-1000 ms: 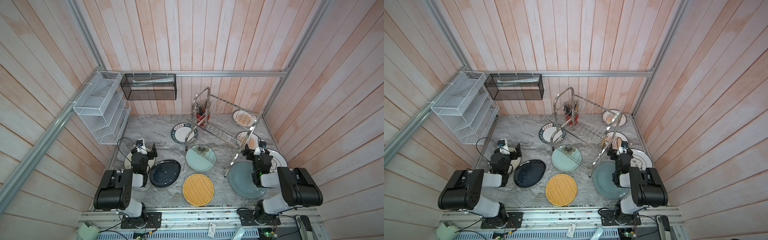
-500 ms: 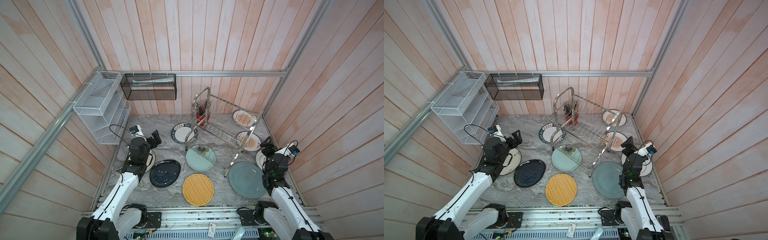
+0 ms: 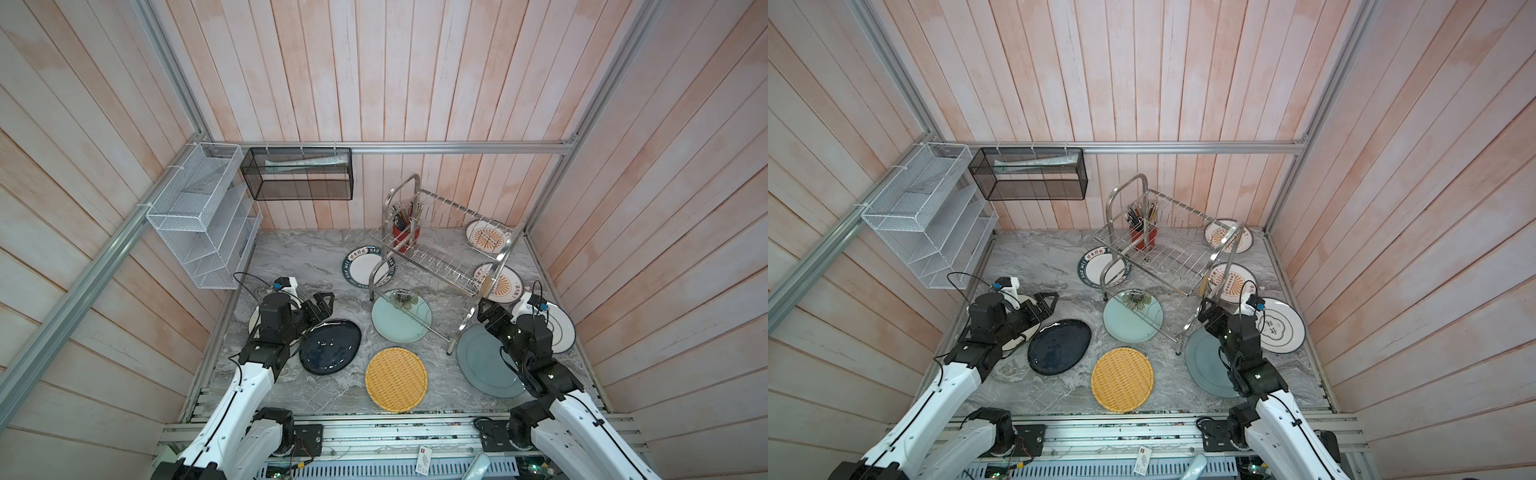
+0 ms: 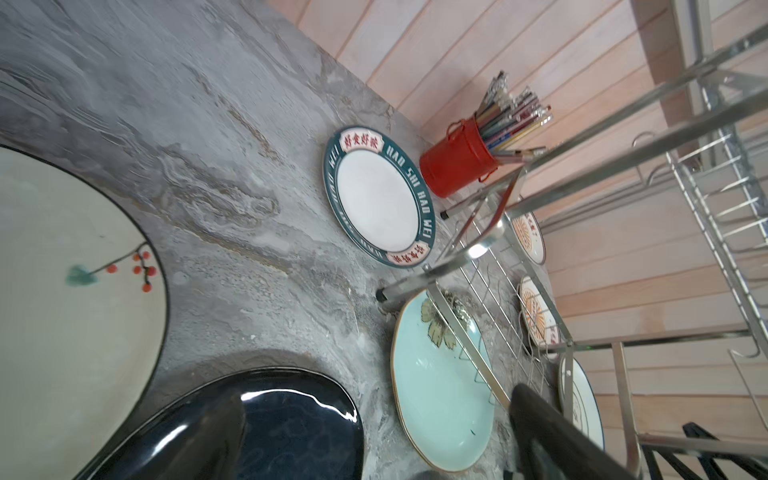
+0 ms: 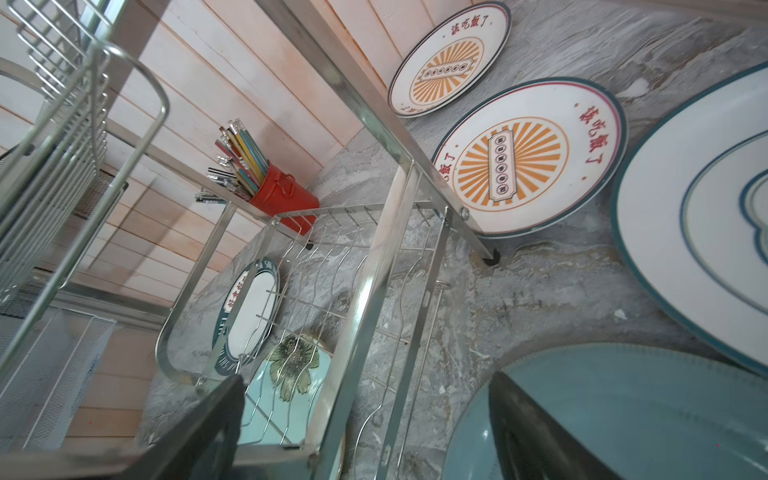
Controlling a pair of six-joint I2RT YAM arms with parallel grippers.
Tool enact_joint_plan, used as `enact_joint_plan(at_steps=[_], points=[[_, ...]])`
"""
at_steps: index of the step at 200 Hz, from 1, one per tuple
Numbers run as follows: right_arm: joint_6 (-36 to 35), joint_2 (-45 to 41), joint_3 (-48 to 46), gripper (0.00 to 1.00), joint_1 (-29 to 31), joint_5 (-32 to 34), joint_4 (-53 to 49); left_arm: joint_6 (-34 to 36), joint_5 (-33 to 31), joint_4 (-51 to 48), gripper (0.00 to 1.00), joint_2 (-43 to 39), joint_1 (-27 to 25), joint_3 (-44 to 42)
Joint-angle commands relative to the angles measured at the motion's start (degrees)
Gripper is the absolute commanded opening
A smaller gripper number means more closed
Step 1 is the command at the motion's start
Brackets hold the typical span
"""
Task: Load the plates into the dish rack
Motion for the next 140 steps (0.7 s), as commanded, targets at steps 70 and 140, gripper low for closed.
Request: enact_joint_plan(at_steps=[70, 140], points=[[5.2, -1.7, -4.1, 0.86, 9.0, 6.0, -4.1, 27.3, -7.5, 10.0, 0.94, 30.2, -12.4, 21.6], [4.6, -3.0, -2.0, 0.92, 4.2, 5.4, -12.3, 39.3, -2.2, 11.0, 0.74, 46.4, -12.9, 35.0]])
